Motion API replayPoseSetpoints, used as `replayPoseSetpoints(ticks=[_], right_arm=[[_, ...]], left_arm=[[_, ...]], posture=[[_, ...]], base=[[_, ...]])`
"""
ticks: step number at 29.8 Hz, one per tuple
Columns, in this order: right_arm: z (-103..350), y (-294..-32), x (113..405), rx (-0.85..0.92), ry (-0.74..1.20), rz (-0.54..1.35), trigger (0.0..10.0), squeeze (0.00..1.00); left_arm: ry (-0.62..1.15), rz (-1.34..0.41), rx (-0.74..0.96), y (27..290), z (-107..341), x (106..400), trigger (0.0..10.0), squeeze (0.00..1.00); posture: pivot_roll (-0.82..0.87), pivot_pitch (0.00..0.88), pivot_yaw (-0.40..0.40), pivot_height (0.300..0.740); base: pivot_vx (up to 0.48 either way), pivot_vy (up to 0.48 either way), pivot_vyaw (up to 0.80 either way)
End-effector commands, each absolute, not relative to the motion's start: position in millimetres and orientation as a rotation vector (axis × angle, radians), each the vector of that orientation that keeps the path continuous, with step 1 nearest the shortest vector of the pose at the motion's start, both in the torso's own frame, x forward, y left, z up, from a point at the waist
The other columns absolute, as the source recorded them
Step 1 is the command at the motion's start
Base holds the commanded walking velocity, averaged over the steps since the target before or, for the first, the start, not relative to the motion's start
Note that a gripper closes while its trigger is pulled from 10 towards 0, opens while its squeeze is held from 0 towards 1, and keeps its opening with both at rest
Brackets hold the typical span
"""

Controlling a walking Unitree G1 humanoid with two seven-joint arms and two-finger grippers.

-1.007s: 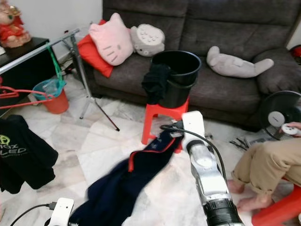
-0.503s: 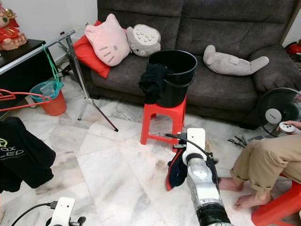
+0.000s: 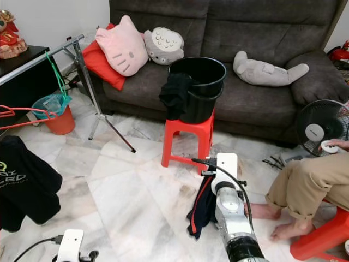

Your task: Hang hanger

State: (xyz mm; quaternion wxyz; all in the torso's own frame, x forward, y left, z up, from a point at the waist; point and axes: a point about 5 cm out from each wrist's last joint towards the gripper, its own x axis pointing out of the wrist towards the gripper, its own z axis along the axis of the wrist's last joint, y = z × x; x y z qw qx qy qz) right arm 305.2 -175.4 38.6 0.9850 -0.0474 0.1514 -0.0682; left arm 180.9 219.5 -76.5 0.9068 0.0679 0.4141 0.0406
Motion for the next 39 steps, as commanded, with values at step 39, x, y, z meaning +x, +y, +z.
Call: replayPoseSetpoints(ticks=[39], right_arm=[[35,-186,308,-0.145,0.286,-0.142,10.0,0.0]], left_arm=[[0.903,0.076,0.155,217,-86,161,10.0,0.0]], posture=[[0.03,0.0,0.031,0.74]], base=[[0.0,0.0,0.8]])
